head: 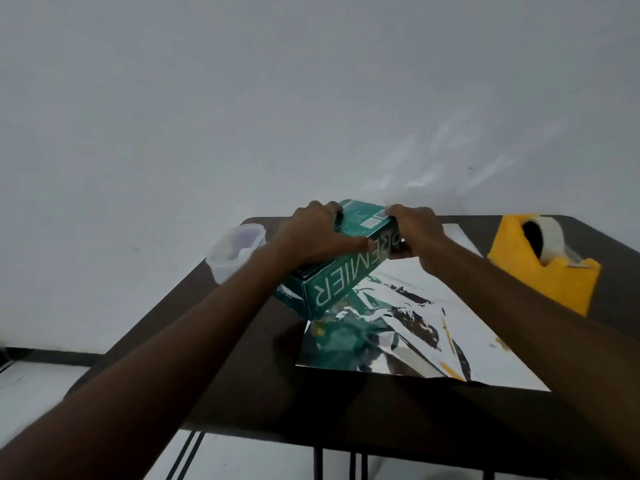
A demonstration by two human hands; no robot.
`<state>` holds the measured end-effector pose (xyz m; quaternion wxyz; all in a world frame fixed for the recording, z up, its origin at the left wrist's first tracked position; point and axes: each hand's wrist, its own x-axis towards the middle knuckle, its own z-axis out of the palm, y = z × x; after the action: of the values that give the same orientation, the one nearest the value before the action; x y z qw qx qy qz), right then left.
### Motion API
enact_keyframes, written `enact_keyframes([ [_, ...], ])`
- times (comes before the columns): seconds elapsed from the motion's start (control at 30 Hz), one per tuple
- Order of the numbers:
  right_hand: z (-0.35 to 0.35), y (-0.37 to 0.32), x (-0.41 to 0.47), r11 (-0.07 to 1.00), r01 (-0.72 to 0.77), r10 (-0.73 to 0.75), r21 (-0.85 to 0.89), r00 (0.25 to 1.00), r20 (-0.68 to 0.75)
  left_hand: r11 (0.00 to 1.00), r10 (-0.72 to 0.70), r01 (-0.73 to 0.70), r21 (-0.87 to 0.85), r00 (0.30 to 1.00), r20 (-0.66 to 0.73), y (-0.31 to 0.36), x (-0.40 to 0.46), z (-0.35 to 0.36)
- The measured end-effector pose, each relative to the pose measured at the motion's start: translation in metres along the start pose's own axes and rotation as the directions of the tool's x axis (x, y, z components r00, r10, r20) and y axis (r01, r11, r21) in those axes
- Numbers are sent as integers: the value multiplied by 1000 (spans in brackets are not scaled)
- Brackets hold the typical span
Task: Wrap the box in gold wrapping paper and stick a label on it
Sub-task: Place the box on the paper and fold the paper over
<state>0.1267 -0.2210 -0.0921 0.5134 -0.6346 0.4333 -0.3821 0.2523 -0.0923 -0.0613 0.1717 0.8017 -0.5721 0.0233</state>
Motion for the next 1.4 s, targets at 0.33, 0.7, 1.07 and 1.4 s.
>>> enact_keyframes([
  [0.33,-82,43,48,987,-162,163,21,982,-100,920,-166,133,-368,985,-57,3,47,70],
  [0.7,-94,70,40,842,-100,19,-530,987,-158,836,-133,120,-535,991,15,-15,61,104],
  [1.07,-95,76,34,798,-18,-101,-602,981,-164,833,-71,64,-549,997,9,-16,64,119],
  [1.4,-55,56,29,297,510,-471,-807,814,341,800,-193,93,-593,975,-108,-27,87,103],
])
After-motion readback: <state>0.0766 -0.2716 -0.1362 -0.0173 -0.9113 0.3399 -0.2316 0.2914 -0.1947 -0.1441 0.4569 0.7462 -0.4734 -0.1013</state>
